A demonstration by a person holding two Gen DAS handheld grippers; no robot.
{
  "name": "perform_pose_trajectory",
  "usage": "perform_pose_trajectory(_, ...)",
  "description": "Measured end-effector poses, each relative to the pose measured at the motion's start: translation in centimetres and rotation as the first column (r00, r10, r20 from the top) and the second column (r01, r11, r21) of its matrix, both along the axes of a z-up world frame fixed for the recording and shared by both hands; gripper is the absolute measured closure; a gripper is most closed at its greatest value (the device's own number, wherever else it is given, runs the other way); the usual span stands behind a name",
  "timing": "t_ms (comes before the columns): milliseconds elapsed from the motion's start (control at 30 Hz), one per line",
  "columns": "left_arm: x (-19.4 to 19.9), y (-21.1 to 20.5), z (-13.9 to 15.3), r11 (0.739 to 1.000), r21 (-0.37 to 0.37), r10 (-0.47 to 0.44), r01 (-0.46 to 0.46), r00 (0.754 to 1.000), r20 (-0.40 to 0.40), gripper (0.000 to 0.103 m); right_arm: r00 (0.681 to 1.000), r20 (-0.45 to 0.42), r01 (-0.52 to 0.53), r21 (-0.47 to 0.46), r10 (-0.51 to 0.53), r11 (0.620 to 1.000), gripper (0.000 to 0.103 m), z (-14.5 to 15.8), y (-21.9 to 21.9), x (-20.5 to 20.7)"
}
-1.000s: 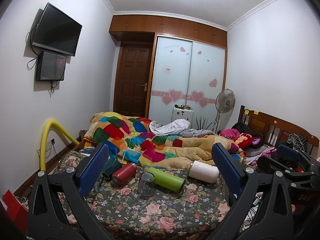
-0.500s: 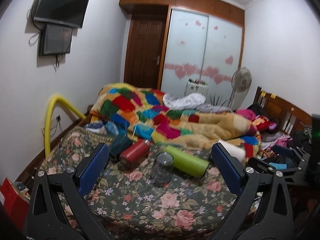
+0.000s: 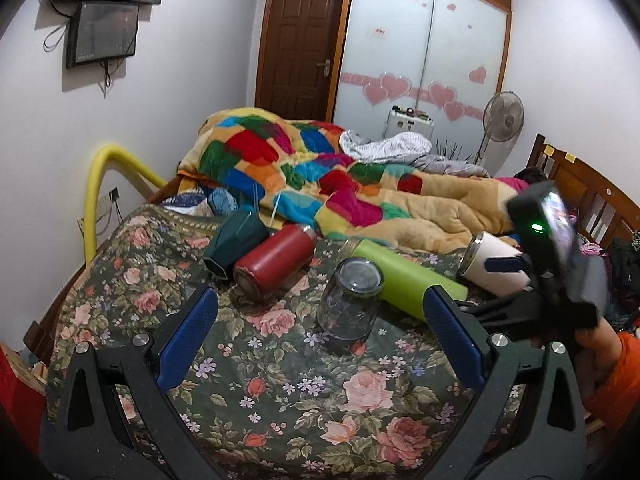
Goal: Flip cup upright
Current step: 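Move the right tool down to the lime-green bottle lying on its side, then close the right gripper around the lime-green bottle's body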
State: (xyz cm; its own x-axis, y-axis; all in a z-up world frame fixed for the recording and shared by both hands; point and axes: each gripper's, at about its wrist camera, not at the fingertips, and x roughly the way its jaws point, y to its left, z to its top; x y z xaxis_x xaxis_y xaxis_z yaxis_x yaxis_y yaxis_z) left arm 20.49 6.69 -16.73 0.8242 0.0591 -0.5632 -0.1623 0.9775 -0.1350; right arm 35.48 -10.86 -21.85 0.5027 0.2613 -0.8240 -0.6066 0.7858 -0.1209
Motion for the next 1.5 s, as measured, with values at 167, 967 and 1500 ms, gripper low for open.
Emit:
perform_pose_trajectory(167, 1.4, 0.3, -1.4, 1.000, -0.009, 0.008, -0.008, 1.000, -0.030, 0.000, 0.991, -0.109, -0.087, -0.065, 0.079, 0.994, 0.004, -2.6, 2.2, 3.0)
perform_pose_trajectory(967, 2.4, 0.2, -2.7, 1.000, -0.018, 0.001, -0.002, 0.998, -0.055, 0.000, 0.941, -0.315, -0.168, -0.123, 0.122, 0.978, 0.037, -6.3, 4.4, 6.8)
perform_pose_trajectory(1500, 0.0, -1.5, 0.4, 1.000, 0.014, -0.009, 0.009, 1.000, -0.003, 0.000, 0.961, -0.262, -0.105, -0.059, 0.086, 0.993, 0.041, -3.1, 1.6, 3.0)
